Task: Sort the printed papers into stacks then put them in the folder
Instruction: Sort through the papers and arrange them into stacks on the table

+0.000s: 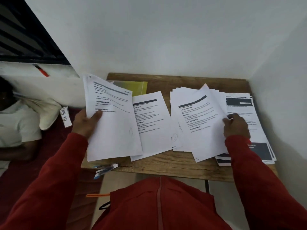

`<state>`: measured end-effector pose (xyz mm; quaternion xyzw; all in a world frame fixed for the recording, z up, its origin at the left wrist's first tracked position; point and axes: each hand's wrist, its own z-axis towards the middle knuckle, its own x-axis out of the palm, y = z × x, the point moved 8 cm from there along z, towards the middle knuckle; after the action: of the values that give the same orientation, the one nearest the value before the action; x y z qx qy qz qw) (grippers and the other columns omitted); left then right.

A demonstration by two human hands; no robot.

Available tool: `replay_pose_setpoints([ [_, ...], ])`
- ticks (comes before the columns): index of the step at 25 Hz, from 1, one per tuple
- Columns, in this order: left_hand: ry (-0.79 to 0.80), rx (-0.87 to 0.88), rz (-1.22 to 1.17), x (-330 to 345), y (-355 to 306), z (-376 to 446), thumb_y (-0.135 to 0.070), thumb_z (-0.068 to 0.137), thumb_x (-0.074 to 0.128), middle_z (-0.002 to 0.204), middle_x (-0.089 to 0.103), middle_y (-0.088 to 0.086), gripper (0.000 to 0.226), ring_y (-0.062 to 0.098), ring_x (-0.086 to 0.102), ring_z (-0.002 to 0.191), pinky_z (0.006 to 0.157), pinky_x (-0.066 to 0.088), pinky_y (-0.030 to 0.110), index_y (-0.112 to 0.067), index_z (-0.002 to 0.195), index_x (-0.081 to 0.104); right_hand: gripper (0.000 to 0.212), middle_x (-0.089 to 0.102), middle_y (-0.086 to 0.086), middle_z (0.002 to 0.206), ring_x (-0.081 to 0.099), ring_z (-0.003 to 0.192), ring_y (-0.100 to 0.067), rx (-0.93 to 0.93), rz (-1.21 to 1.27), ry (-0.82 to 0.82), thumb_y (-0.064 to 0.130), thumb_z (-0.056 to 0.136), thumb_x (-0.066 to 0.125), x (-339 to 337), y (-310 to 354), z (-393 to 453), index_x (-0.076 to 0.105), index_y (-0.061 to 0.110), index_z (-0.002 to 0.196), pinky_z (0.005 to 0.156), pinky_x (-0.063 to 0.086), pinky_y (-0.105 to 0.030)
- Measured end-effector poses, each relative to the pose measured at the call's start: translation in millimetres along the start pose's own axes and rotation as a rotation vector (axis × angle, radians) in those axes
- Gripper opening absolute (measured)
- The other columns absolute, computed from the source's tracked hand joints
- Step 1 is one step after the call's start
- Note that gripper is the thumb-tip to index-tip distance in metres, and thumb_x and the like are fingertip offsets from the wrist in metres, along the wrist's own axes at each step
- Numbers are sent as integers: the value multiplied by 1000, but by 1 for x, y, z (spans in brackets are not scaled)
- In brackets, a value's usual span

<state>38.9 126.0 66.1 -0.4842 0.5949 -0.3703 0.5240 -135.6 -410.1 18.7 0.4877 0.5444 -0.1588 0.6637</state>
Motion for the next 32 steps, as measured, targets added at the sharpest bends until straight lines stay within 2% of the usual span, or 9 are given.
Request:
replay_pose_setpoints([
  [6, -95, 67, -123, -29, -2, -10, -28, 89, 67, 114, 70, 3, 31, 24, 67, 103, 91, 54, 42, -20, 119, 63, 25, 69, -19, 105, 63, 93, -38, -279, 329, -303, 25, 100, 48, -64, 78, -44, 62, 12, 117, 74, 44, -35],
  [10, -272, 89, -252, -62, -7, -20, -18, 96, 58, 100, 72, -12, 30, -2, 67, 84, 77, 56, 18, -7, 124, 58, 24, 70, -19, 106, 64, 97, -35, -282, 408, 11, 18, 96, 56, 16, 115, -56, 64, 9, 116, 79, 46, -32],
  [12, -322, 93, -304, -76, -6, -23, -18, 96, 58, 113, 70, -4, 36, 1, 67, 88, 81, 57, 20, -6, 130, 55, 24, 70, -19, 106, 64, 98, -36, -246, 383, 173, 18, 96, 55, 68, 119, -64, 63, 10, 117, 83, 48, -35],
  [14, -308, 78, -309, -78, -4, -27, -16, 98, 55, 106, 71, -7, 34, -1, 68, 84, 78, 57, 19, -7, 130, 54, 26, 70, -19, 107, 64, 100, -38, -244, 339, 269, 20, 96, 55, 104, 117, -73, 62, 10, 119, 84, 50, -38],
  [17, -259, 75, -306, -70, -2, -32, -15, 98, 54, 102, 70, -10, 33, 0, 68, 83, 76, 57, 21, -7, 130, 55, 35, 65, -13, 106, 61, 99, -32, -275, 358, 250, 36, 93, 58, 101, 112, -66, 60, 12, 119, 84, 48, -36],
  [21, -224, 59, -324, -55, 4, -31, -16, 97, 57, 97, 73, -11, 24, 4, 69, 83, 77, 58, 26, -14, 120, 61, 66, 47, -19, 124, 46, 113, -40, -154, -24, -36, 58, 84, 61, 50, 61, -13, 47, 15, 132, 92, 40, -51],
  [24, -167, 66, -334, -39, 6, -27, -18, 95, 59, 111, 71, -4, 23, 13, 68, 96, 86, 56, 34, -17, 118, 63, 81, 39, -21, 136, 37, 124, -42, 55, -199, 99, 57, 77, 70, 47, 21, 8, 35, 18, 139, 100, 30, -56],
  [28, -101, 69, -330, -18, 5, -22, -19, 94, 60, 114, 70, 0, 19, 16, 68, 96, 86, 56, 37, -23, 111, 68, 56, 57, -15, 130, 50, 122, -37, 149, 165, 119, 29, 80, 76, 44, -1, 29, 48, 20, 128, 104, 34, -50],
  [32, -97, 73, -323, -5, -2, -25, -16, 95, 59, 106, 73, -6, 18, 10, 69, 89, 79, 58, 29, -26, 106, 68, 40, 66, -16, 116, 62, 103, -36, 155, 347, 68, 22, 81, 74, 23, -3, 29, 55, 17, 116, 91, 50, -46],
])
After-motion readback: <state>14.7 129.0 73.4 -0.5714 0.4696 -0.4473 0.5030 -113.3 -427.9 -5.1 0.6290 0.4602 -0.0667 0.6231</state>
